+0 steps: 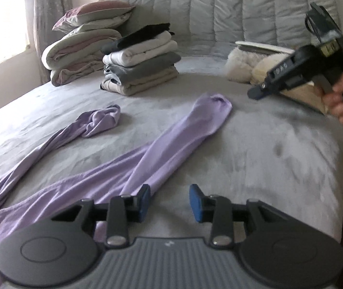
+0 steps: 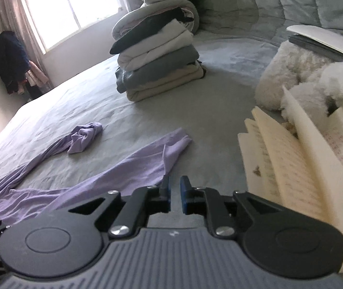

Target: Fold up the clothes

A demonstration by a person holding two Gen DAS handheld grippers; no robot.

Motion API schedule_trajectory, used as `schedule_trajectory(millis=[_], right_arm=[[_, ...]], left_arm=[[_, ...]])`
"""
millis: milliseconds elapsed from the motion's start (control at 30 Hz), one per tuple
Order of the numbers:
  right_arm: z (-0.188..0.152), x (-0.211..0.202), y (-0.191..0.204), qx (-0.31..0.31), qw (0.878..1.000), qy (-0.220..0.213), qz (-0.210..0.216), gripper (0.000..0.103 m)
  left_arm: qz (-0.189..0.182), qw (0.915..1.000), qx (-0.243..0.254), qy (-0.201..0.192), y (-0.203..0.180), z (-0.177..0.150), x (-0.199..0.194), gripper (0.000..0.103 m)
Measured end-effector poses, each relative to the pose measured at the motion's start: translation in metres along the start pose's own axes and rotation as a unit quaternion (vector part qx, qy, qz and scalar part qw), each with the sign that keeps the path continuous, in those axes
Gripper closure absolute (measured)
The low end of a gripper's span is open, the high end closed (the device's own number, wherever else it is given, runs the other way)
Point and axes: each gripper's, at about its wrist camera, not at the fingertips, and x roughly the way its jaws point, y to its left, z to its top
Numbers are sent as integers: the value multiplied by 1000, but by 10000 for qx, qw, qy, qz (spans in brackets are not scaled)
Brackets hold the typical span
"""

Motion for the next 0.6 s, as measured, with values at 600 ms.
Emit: schedule_trajectory(millis=[600], right_arm=[[8,49,-1,-349,9984,-176,-412,101]], left_arm=[[-128,9950,981,164,-44,42,55,96]])
